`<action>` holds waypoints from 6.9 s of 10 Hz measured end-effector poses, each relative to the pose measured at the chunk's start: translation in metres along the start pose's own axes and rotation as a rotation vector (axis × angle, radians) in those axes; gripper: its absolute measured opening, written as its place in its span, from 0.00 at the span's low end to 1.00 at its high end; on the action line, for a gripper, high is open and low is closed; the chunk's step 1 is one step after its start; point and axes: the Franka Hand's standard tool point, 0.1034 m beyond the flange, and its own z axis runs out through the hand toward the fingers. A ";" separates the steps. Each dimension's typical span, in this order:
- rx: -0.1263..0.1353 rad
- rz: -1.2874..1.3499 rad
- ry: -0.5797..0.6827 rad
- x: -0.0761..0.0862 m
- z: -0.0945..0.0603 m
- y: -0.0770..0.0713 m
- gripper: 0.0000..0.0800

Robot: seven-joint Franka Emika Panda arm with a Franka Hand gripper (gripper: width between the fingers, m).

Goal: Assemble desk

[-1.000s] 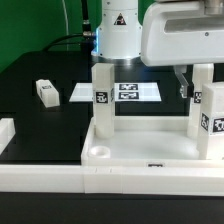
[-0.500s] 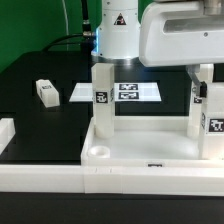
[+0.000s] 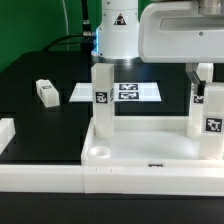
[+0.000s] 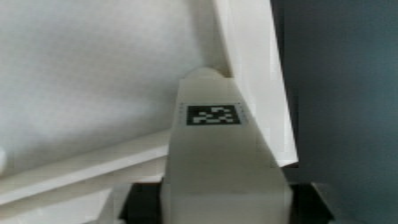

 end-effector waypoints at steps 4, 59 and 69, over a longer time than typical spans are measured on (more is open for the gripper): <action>0.019 0.386 -0.010 0.001 0.000 0.001 0.36; -0.052 -0.354 -0.003 0.023 -0.032 0.135 0.81; -0.099 -0.689 -0.007 0.043 -0.018 0.250 0.81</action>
Offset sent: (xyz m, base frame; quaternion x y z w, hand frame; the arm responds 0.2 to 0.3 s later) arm -0.0091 0.0065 -0.0104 -0.0017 -0.0422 0.2381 0.9703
